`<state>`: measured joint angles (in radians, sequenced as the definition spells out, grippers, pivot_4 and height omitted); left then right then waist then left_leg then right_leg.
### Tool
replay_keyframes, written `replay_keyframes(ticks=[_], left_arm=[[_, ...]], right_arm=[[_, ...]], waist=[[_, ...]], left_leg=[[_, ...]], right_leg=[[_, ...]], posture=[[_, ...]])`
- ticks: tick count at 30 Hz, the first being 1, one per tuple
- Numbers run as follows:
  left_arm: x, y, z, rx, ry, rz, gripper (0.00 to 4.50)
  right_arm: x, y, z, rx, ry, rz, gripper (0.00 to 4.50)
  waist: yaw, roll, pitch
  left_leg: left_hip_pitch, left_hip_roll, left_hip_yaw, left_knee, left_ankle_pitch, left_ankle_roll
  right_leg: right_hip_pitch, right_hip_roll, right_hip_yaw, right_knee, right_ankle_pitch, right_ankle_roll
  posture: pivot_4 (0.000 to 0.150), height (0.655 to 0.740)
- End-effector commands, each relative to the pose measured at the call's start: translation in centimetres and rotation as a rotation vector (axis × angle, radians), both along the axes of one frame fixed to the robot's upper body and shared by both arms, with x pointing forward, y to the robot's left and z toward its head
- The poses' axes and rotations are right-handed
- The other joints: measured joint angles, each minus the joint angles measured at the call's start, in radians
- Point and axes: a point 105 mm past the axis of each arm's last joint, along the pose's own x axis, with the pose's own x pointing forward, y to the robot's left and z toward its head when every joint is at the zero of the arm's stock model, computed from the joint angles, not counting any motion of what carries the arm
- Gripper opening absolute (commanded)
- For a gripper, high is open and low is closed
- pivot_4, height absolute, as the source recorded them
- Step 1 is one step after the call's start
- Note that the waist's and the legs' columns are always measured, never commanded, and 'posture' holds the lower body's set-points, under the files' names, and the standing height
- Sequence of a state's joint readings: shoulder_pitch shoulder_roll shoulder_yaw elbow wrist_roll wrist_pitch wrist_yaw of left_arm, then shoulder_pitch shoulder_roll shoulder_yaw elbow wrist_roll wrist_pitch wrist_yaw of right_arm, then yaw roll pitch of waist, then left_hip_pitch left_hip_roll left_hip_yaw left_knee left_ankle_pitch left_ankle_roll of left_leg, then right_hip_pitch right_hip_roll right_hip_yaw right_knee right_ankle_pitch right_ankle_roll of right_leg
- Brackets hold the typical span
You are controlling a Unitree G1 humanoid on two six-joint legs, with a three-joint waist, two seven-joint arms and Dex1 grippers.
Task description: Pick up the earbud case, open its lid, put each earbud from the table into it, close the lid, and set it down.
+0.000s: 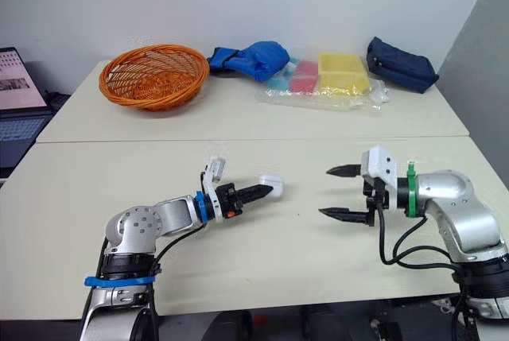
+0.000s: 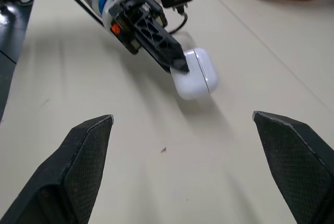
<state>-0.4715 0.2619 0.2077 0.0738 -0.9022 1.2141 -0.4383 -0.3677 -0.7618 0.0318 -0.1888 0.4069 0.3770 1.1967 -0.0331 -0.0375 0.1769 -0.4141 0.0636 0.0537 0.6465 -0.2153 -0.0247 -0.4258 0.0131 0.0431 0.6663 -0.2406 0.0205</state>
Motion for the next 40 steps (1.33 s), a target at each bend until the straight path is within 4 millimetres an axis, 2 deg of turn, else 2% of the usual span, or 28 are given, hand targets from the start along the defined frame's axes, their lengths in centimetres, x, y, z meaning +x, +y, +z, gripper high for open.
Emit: replay_keyframes(ticks=[1, 6, 10, 15, 18, 21, 22, 23, 26, 29, 32, 33, 36, 40], left_arm=[[-0.1, 0.4, -1.5, 0.013, 0.086, 0.044, 0.74], [0.0, 0.1, -2.1, 0.023, 0.122, 0.051, 0.74], [0.5, 1.0, -2.4, 0.049, 0.145, 0.094, 2.01], [0.6, 2.6, -1.6, 0.072, 0.127, 0.113, 3.63], [-0.2, 5.8, -1.3, 0.151, 0.135, 0.127, 4.48], [-0.8, 8.0, -0.8, 0.211, 0.128, 0.136, 4.48], [-0.8, 9.6, 0.3, 0.230, 0.080, 0.161, 4.48], [-0.5, 11.7, 2.0, 0.321, -0.081, 0.178, 4.48], [-0.5, 13.9, 4.7, 0.517, -0.386, 0.106, 4.48], [-0.2, 15.6, 5.6, 0.659, -0.556, 0.062, 4.48], [-0.3, 18.5, 5.6, 0.939, -0.784, -0.020, 4.48], [-0.2, 19.0, 5.6, 1.005, -0.844, -0.029, 4.48], [0.4, 18.8, 6.3, 0.908, -0.835, 0.002, 4.48], [1.2, 18.2, 6.6, 0.883, -0.837, -0.011, 4.48]], right_arm=[[0.4, 0.0, 0.9, 0.003, -0.078, -0.009, 4.48], [0.8, 0.0, 1.1, 0.027, -0.083, -0.033, 4.48], [1.3, 0.0, 1.4, 0.030, -0.087, -0.044, 4.50], [1.9, -0.8, 0.8, 0.018, -0.076, -0.062, 4.50], [2.1, -1.5, 0.5, -0.006, -0.070, -0.059, 4.50], [2.5, -1.9, 0.5, -0.013, -0.074, -0.064, 4.50], [2.7, -2.4, 0.6, -0.017, -0.079, -0.073, 4.50], [2.9, -3.0, 0.7, -0.023, -0.086, -0.087, 4.50], [3.2, -4.0, 0.8, -0.034, -0.099, -0.098, 4.50], [3.2, -4.6, 0.9, -0.032, -0.105, -0.102, 4.50], [3.4, -5.4, 1.1, -0.027, -0.126, -0.140, 4.50], [3.4, -5.5, 1.2, -0.023, -0.129, -0.141, 4.50], [3.1, -5.0, 1.5, 0.005, -0.117, -0.129, 4.50], [3.1, -4.8, 1.4, -0.004, -0.114, -0.121, 4.50]], waist=[[0.000, 0.000, 0.000], [0.000, 0.000, 0.000], [-0.001, 0.000, 0.000], [-0.002, 0.000, -0.001], [-0.012, 0.000, -0.001], [-0.030, -0.001, -0.001], [-0.033, -0.001, -0.001], [-0.036, -0.001, 0.000], [-0.045, -0.003, 0.001], [-0.026, -0.002, 0.001], [-0.014, -0.002, 0.001], [-0.011, -0.002, 0.001], [0.001, -0.002, 0.001], [0.006, -0.002, 0.001]], left_leg=[[0.002, 0.000, 0.000, 0.000, 0.000, 0.000], [0.007, 0.000, 0.001, -0.001, 0.000, 0.000], [0.007, 0.000, 0.001, -0.001, 0.000, 0.000], [0.009, 0.000, 0.001, -0.001, 0.000, 0.000], [0.011, 0.001, 0.002, -0.002, 0.000, 0.000], [0.014, 0.000, 0.003, -0.003, 0.000, 0.000], [0.015, 0.000, 0.003, -0.003, 0.000, 0.000], [0.015, 0.000, 0.002, -0.003, 0.000, 0.000], [0.015, 0.001, -0.002, -0.004, 0.000, 0.000], [0.015, 0.000, -0.003, -0.005, 0.000, -0.001], [0.014, 0.000, 0.001, -0.005, 0.000, -0.001], [0.014, 0.000, 0.003, -0.005, 0.000, -0.001], [0.012, 0.001, 0.006, -0.006, -0.001, -0.001], [0.011, -0.001, 0.005, -0.006, -0.001, -0.002]], right_leg=[[0.002, 0.000, 0.000, 0.000, 0.000, 0.000], [0.006, 0.000, 0.001, 0.000, 0.000, -0.001], [0.006, 0.000, 0.001, 0.000, 0.000, -0.001], [0.006, 0.001, 0.002, 0.000, 0.000, -0.001], [0.007, 0.002, 0.003, 0.001, 0.000, -0.001], [0.006, 0.002, 0.005, 0.006, -0.001, -0.004], [0.006, 0.002, 0.005, 0.009, -0.002, -0.005], [0.006, 0.002, 0.005, 0.010, -0.003, -0.006], [0.003, 0.003, 0.004, 0.014, -0.006, -0.013], [0.004, 0.002, 0.001, 0.014, -0.011, -0.020], [0.003, 0.000, 0.002, 0.012, -0.011, -0.020], [0.003, -0.002, 0.003, 0.011, -0.012, -0.020], [0.001, -0.007, 0.002, 0.009, -0.012, -0.019], [0.001, -0.005, 0.001, 0.010, -0.013, -0.016]], posture=[[0.150, 0.7400], [0.150, 0.7400], [0.150, 0.7400], [0.150, 0.7400], [0.150, 0.7400], [0.150, 0.7400], [0.150, 0.7400], [0.150, 0.7400], [0.150, 0.7400], [0.150, 0.7400], [0.150, 0.7400], [0.150, 0.7400], [0.150, 0.7400], [0.150, 0.7400]])
